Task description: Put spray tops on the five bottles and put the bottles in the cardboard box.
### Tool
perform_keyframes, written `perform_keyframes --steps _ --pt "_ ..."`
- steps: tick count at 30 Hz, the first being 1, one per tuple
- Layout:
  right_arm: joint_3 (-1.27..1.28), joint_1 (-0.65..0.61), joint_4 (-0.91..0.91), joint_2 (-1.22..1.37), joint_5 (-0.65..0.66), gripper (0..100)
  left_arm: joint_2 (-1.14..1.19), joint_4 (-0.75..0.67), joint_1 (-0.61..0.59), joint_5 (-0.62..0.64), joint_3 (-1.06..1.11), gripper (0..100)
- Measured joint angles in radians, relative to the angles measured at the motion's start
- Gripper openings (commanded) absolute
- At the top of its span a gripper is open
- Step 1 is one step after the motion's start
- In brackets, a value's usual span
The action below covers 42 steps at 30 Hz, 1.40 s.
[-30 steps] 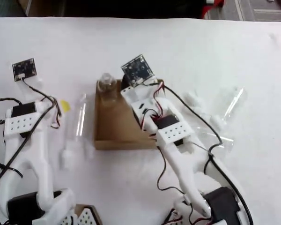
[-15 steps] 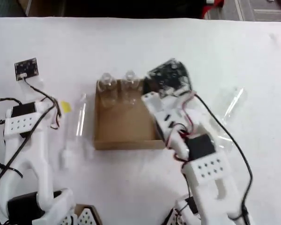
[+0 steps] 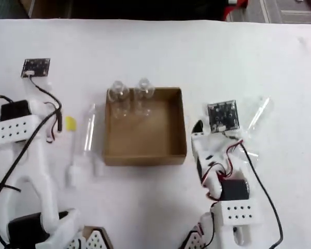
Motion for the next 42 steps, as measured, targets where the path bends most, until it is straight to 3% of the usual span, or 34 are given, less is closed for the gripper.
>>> perform_keyframes --steps 6,13,18,22,24,29,33,38,42 --pt "0.103 0.000 -0.104 -0.031 0.005 8.4 0.015 0.198 0.052 -0.110 -0.149 25" --pt "0.132 0.003 -0.124 -0.032 0.006 8.4 0.308 0.430 0.091 -0.140 -0.381 25" --pt "0.169 0.003 -0.172 -0.038 0.006 8.5 0.539 0.463 -0.015 -0.342 -0.362 25" --pt "0.173 0.003 -0.199 -0.038 0.014 8.4 0.548 0.463 -0.140 -0.531 -0.287 25" --pt "0.173 0.003 -0.204 -0.038 0.037 8.4 0.548 0.463 -0.153 -0.565 -0.239 28" --pt "0.173 -0.014 -0.204 -0.038 0.066 8.4 0.545 0.330 -0.143 -0.494 -0.114 30" --pt "0.173 -0.017 -0.204 -0.038 0.069 8.4 0.543 0.218 -0.063 -0.405 -0.028 29" --pt "0.173 -0.015 -0.204 -0.038 0.069 8.4 0.543 0.087 -0.005 -0.236 0.055 29" --pt "0.173 -0.015 -0.204 -0.038 0.069 8.5 0.534 0.040 -0.006 -0.166 0.092 19"
